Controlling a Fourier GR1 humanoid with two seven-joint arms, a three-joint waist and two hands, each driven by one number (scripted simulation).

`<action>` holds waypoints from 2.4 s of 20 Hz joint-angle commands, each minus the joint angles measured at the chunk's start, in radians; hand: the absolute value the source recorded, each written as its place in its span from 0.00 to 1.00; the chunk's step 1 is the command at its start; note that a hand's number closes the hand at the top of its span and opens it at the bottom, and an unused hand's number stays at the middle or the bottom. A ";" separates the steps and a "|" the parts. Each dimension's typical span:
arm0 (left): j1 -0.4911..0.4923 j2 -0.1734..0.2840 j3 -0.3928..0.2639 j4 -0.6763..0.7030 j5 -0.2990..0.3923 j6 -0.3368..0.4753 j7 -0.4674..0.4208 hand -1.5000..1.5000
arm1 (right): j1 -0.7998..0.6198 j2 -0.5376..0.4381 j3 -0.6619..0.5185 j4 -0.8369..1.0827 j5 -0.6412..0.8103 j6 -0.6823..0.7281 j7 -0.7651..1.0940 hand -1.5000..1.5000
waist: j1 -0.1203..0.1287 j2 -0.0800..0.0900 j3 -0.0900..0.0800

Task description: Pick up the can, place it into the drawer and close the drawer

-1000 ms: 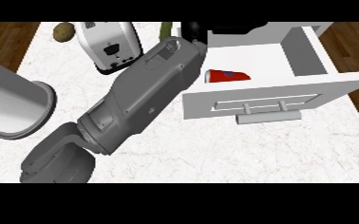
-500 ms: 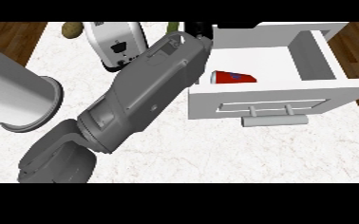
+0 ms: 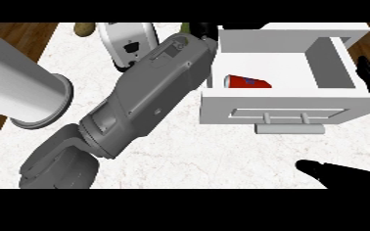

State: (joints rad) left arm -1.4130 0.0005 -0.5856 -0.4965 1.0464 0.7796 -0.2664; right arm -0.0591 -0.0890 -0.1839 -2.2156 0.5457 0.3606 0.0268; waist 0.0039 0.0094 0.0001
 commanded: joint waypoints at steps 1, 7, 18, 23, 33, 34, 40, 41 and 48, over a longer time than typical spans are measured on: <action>0.018 0.011 -0.005 -0.065 -0.020 0.024 0.059 0.00 | -0.084 -0.002 0.080 0.151 0.175 -0.087 -0.032 0.00 | 0.022 -0.010 0.000; 0.057 0.015 0.007 -0.063 -0.060 0.045 0.036 0.00 | -0.238 -0.028 0.181 0.358 0.353 -0.169 -0.058 0.00 | 0.019 -0.007 -0.001; 0.107 0.206 -0.005 -0.228 -0.112 0.036 0.185 0.00 | -0.464 -0.063 0.223 0.848 0.575 -0.348 -0.119 0.00 | 0.039 -0.010 0.000; 0.101 0.249 0.000 -0.294 -0.134 0.051 0.243 0.00 | -0.563 -0.019 0.204 1.131 0.639 -0.512 -0.132 0.00 | 0.043 -0.004 0.001; 0.255 0.333 0.002 -0.424 -0.188 0.031 0.261 0.00 | -0.697 -0.028 0.138 1.490 0.724 -0.761 -0.141 0.00 | 0.042 0.001 0.001; 0.210 0.327 0.004 -0.435 -0.188 0.060 0.304 0.00 | -0.699 -0.027 0.120 1.522 0.710 -0.809 -0.164 0.00 | 0.042 0.001 0.001; 0.273 0.376 0.012 -0.527 -0.198 0.058 0.322 0.00 | -0.793 -0.050 0.066 1.681 0.731 -0.948 -0.165 0.00 | 0.068 0.007 0.002; 0.259 0.374 0.018 -0.516 -0.204 0.048 0.312 0.00 | -0.860 -0.069 0.055 1.719 0.735 -0.913 -0.153 0.00 | 0.071 0.013 0.002; 0.245 0.442 0.026 -0.566 -0.219 0.042 0.405 0.00 | -0.971 -0.096 0.012 1.860 0.739 -1.010 -0.160 0.00 | 0.078 0.015 0.002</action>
State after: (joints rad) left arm -1.1525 0.4173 -0.5664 -1.0417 0.8315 0.8301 0.0950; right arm -0.9649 -0.1784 -0.1470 -0.4438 1.2800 -0.6035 -0.1511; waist 0.0728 0.0142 -0.0038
